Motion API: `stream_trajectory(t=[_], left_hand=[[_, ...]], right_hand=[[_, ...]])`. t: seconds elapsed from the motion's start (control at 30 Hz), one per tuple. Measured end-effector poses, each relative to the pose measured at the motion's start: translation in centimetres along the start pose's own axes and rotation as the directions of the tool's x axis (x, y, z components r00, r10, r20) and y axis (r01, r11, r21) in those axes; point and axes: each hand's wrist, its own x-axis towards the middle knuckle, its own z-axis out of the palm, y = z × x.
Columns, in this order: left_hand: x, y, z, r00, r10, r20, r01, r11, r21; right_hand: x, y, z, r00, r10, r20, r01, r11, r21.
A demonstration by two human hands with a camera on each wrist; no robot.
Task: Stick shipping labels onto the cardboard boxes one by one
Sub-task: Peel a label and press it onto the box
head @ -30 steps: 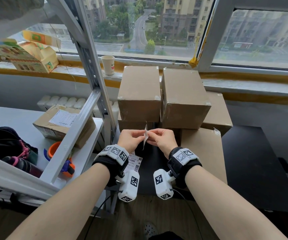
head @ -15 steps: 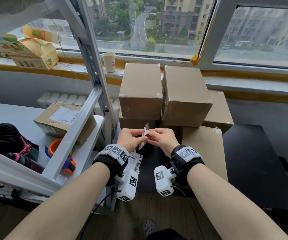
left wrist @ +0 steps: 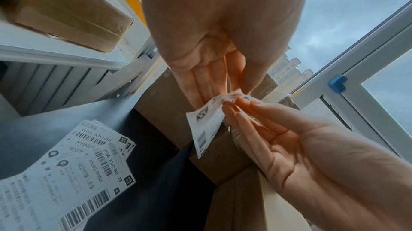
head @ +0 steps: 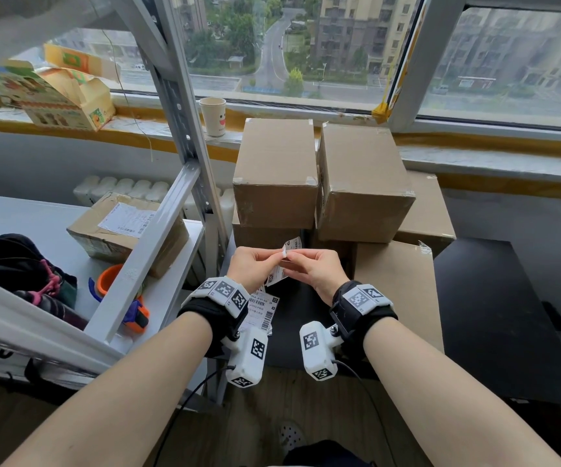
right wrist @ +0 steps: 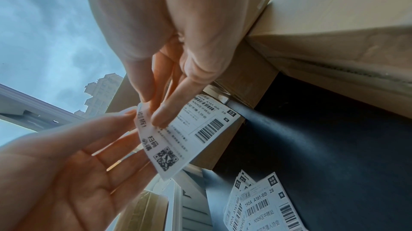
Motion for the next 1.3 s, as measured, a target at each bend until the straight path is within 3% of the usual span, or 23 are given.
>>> stream_trajectory(t=[0.6,0.9,1.3], left_hand=[[-0.3,0.0,0.2,0.998,-0.044,-0.042,0.046,0.998,0.041],[0.5,-0.4,-0.7,0.961,-0.179,-0.213,0.17,0.984,-0.058],[1.4,-1.7,-2.1,0.96,-0.166,-0.226,0.175,0.984,0.023]], right_hand=[[-0.5,0.3,-0.3,1.0,-0.007,0.02,0.008,0.999,-0.053],[-0.8,-0.1,-1.6,0.996,0.046,-0.074,-0.049,0.998,-0.029],[-2.6,-2.5,-5.7,0.987,0.046,-0.154,-0.065,0.99,-0.123]])
